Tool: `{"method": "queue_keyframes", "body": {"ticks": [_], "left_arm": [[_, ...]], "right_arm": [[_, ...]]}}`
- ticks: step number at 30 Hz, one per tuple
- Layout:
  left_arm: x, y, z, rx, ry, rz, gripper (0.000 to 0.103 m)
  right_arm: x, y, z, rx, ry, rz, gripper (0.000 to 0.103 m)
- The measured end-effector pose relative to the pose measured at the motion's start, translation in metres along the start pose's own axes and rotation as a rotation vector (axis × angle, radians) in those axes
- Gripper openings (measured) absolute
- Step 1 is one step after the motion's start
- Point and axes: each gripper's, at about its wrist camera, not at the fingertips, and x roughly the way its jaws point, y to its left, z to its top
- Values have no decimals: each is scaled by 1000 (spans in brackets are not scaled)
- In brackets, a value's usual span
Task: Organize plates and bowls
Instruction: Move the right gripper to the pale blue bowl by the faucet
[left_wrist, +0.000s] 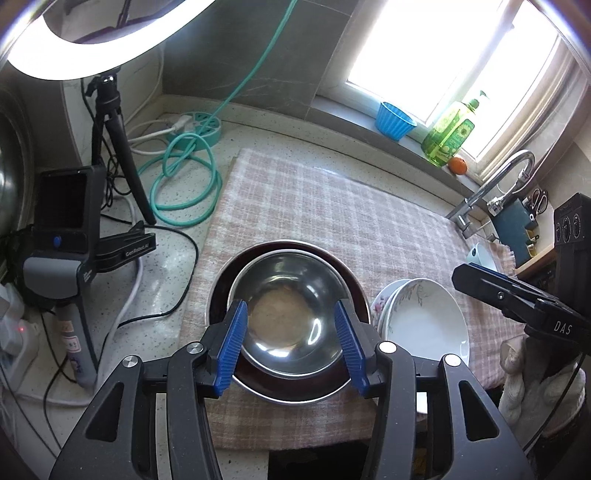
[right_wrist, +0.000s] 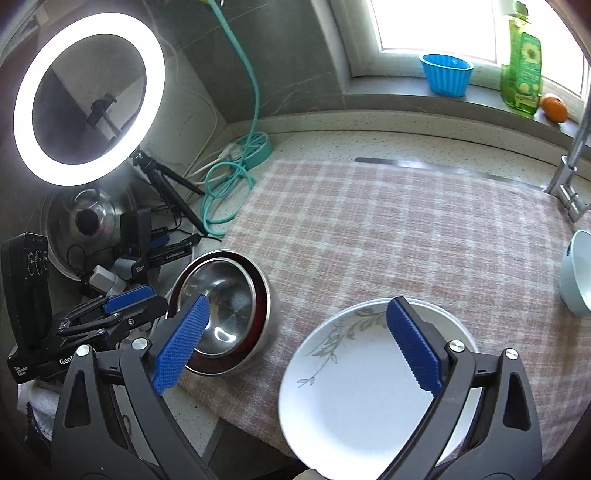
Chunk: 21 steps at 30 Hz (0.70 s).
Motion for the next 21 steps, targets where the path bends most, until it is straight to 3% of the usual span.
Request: {"method": "queue_keyframes", "body": {"ticks": [13,19,21], "left_arm": [[16,-67,6,41,-14,-47,48],[34,-113,10,63,-3,-59,48],[42,-130,11,71,1,-64,48]], "right_arm": [[-58,-117,-22,170,-77,-107,101],[-85,-175,-25,162,-88,-251,101],[-92,-198,-25,175,-76,-264,101]]}}
